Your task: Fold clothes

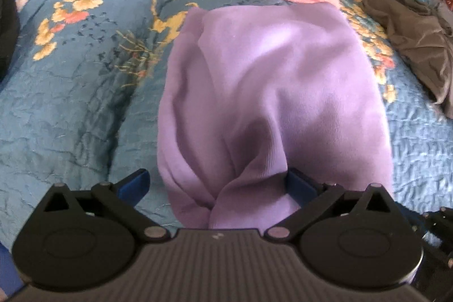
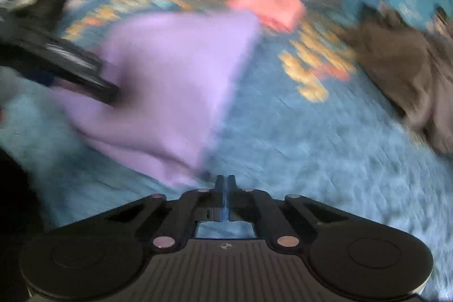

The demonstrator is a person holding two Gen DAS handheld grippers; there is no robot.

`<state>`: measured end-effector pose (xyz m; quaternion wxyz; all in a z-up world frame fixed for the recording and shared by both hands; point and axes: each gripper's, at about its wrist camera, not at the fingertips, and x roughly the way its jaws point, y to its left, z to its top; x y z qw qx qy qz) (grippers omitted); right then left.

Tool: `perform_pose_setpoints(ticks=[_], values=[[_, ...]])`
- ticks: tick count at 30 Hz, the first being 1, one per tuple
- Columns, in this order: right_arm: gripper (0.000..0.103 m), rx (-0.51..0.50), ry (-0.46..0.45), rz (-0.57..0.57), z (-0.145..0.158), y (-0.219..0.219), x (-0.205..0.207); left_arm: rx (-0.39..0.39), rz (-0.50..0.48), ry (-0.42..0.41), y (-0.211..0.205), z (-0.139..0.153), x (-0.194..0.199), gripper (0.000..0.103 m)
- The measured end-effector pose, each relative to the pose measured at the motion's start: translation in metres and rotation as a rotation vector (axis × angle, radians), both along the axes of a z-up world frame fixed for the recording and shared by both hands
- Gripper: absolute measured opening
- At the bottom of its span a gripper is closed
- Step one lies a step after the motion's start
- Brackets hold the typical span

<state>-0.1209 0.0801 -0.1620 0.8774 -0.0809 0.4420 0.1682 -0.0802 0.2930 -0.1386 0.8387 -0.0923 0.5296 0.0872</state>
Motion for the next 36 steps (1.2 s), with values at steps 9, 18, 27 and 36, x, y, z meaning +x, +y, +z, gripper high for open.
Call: perform_pose_setpoints(ticks=[9, 18, 27, 36], values=[[0.021, 0.134, -0.174, 0.117, 0.041, 0.004, -0.011, 0.098, -0.032, -0.054, -0.013, 0.026, -0.01, 0.103], [0.051, 0.117, -0.067, 0.165, 0.031, 0.042, 0.015, 0.012, 0.034, -0.118, 0.035, 0.049, -0.025, 0.103], [0.057, 0.21, 0.109, 0.087, 0.009, 0.029, 0.02, -0.433, 0.193, -0.137, 0.105, 0.022, -0.001, 0.102], [0.055, 0.266, -0.044, 0.07, 0.042, 0.015, 0.006, -0.539, 0.209, -0.076, 0.125, -0.001, 0.025, 0.102]])
